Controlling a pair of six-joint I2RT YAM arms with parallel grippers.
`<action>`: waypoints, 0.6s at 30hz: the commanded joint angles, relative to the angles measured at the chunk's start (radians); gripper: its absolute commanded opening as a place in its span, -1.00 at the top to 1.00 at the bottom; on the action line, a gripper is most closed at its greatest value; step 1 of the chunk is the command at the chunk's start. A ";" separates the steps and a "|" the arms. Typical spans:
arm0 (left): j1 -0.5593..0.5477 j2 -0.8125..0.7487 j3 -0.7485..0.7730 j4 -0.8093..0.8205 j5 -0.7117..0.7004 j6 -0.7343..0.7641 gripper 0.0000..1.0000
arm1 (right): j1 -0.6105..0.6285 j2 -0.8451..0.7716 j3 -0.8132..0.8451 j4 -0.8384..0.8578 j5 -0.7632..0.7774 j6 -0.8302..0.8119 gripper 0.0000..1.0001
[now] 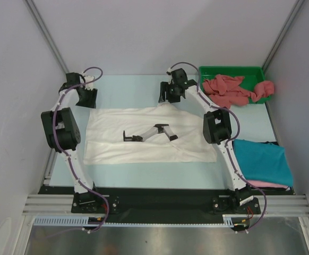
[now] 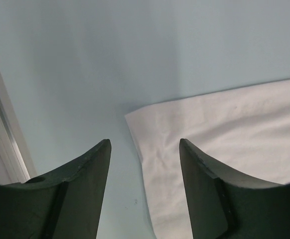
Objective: Fold and stack the t-shirts
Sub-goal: Fold the tshirt
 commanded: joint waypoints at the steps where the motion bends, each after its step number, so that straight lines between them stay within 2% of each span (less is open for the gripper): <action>1: 0.011 0.047 0.052 -0.049 0.020 -0.018 -0.26 | 0.007 0.014 0.067 -0.008 0.030 -0.023 -0.33; 5: 0.009 0.085 0.069 -0.061 0.008 -0.019 -0.26 | 0.030 0.022 0.068 0.001 0.103 -0.069 -0.15; 8: 0.009 0.097 0.069 -0.069 0.021 -0.013 -0.26 | 0.053 0.014 0.053 0.020 0.148 -0.112 0.27; 9: 0.009 0.100 0.071 -0.075 0.023 -0.013 -0.26 | 0.055 0.014 0.048 0.021 0.154 -0.112 0.50; 10: 0.011 0.105 0.069 -0.078 0.029 -0.012 -0.26 | 0.056 0.016 0.051 0.023 0.156 -0.114 0.60; 11: 0.009 0.109 0.069 -0.083 0.035 -0.010 -0.26 | 0.055 0.016 0.051 0.023 0.157 -0.120 0.63; 13: 0.009 0.114 0.071 -0.097 0.058 -0.003 -0.26 | 0.053 0.013 0.061 0.018 0.162 -0.126 0.34; 15: 0.008 0.120 0.069 -0.098 0.061 -0.003 -0.26 | 0.053 0.009 0.058 0.023 0.163 -0.138 0.16; 17: 0.008 0.131 0.074 -0.097 0.060 -0.007 -0.25 | 0.053 0.014 0.059 0.029 0.160 -0.152 0.20; 18: 0.008 0.136 0.080 -0.098 0.066 -0.013 -0.24 | 0.053 0.017 0.061 0.028 0.163 -0.152 0.37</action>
